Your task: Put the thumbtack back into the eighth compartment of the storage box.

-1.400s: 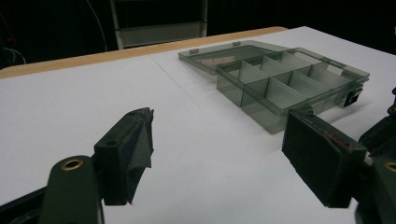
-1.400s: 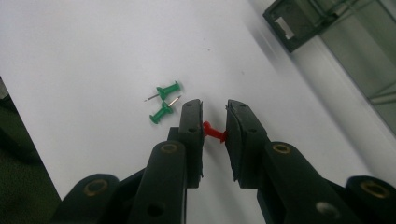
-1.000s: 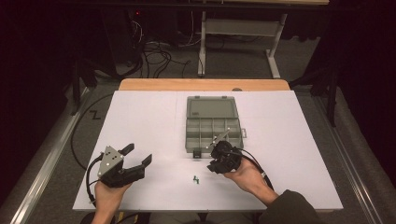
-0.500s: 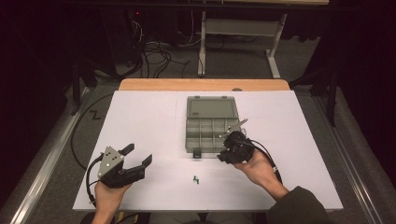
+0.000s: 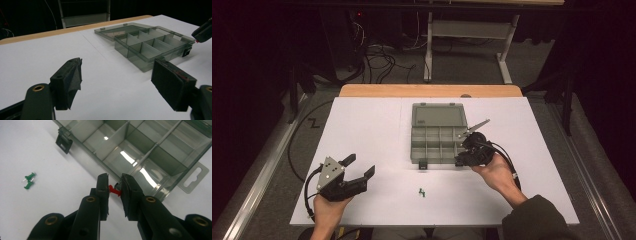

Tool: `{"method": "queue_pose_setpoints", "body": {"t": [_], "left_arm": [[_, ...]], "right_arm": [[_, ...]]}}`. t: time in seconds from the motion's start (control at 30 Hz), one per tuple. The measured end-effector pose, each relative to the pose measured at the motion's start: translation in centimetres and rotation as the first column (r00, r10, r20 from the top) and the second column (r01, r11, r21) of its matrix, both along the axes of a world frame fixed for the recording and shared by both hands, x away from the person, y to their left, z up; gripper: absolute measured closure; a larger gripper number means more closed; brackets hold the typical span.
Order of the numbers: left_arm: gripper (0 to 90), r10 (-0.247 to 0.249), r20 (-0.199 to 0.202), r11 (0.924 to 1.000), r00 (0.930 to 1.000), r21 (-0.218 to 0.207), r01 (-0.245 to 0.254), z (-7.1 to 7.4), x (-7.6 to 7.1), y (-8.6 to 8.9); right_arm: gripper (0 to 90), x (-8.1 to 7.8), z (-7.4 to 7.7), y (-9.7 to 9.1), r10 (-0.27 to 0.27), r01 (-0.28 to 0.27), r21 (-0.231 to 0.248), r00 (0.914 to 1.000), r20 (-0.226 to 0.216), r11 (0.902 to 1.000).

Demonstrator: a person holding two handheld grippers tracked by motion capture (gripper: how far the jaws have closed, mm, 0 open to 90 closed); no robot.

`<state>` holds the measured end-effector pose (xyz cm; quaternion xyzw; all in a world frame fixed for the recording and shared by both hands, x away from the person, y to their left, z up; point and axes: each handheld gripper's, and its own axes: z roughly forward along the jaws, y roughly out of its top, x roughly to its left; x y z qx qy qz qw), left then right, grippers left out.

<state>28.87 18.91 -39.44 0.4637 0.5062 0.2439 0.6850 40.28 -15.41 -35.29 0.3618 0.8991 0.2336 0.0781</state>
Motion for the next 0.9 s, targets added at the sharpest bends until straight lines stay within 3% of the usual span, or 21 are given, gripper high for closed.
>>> {"method": "queue_pose_setpoints", "body": {"t": [0.33,0.9], "left_arm": [[24.6,0.001,-0.001,1.0,1.0,-0.003,-0.001,0.0,0.0,0.0],[24.6,-0.004,0.0,1.0,1.0,-0.001,0.004,0.0,0.0,-0.1]], "right_arm": [[79.2,1.2,-0.3,-0.6,-0.051,0.051,-0.011,0.9987,-0.004,0.9986],[78.4,2.8,-1.3,-0.4,-0.087,0.086,-0.034,0.9958,-0.027,0.9957]]}}
